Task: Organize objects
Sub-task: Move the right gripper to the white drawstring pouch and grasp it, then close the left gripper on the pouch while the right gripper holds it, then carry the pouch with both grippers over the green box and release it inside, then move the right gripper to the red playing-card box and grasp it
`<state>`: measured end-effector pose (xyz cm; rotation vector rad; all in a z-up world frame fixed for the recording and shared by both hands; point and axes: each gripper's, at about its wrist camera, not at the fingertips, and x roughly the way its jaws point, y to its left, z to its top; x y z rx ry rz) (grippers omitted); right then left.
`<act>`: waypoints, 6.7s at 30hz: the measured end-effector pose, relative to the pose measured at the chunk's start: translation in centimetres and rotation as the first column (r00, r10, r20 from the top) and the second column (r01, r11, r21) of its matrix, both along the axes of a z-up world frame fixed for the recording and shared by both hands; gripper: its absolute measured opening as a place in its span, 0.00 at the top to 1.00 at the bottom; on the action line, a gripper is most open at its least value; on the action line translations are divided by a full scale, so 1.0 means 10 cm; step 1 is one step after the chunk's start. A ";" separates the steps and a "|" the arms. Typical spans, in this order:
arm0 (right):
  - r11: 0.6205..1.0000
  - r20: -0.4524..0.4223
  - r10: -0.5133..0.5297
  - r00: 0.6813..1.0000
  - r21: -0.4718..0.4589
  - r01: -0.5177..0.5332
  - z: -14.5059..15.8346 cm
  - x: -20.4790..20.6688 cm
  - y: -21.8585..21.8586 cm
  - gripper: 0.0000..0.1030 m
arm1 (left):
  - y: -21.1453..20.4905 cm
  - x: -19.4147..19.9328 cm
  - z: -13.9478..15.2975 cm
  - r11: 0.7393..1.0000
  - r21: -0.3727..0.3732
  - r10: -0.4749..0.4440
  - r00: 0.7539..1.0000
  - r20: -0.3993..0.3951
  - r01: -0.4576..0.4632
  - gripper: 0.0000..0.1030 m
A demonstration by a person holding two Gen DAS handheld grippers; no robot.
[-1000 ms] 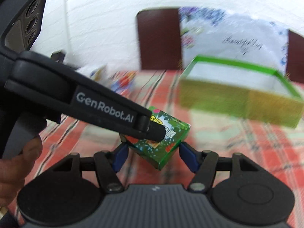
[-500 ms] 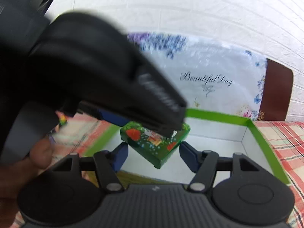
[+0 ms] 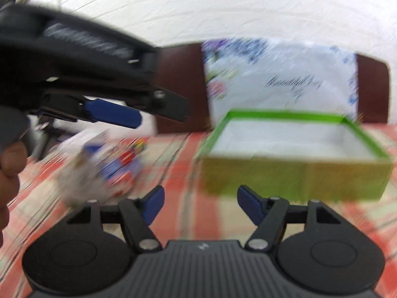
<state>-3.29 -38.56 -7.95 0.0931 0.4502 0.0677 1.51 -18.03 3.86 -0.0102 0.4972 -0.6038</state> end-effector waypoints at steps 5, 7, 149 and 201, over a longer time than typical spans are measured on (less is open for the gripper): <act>0.993 -0.090 0.114 0.989 -0.017 -0.116 -0.21 -0.21 0.42 0.43 | 0.53 -0.15 -0.35 0.984 0.114 0.146 0.986 -0.082 -0.137 0.43; 0.990 -0.102 0.142 0.985 -0.013 -0.144 -0.21 -0.25 0.58 0.43 | 0.75 -0.17 -0.52 0.965 0.160 0.229 0.966 -0.124 -0.208 0.43; 0.969 0.088 -0.238 0.967 -0.047 0.243 -0.16 0.68 -1.24 0.61 | -1.70 1.09 -0.17 0.988 0.149 0.052 0.998 -0.046 -0.045 0.48; 0.974 -0.171 0.090 0.981 -0.191 -0.123 -0.53 1.11 1.53 0.41 | 1.86 0.13 -1.02 0.859 0.194 0.480 0.877 0.019 -0.475 0.39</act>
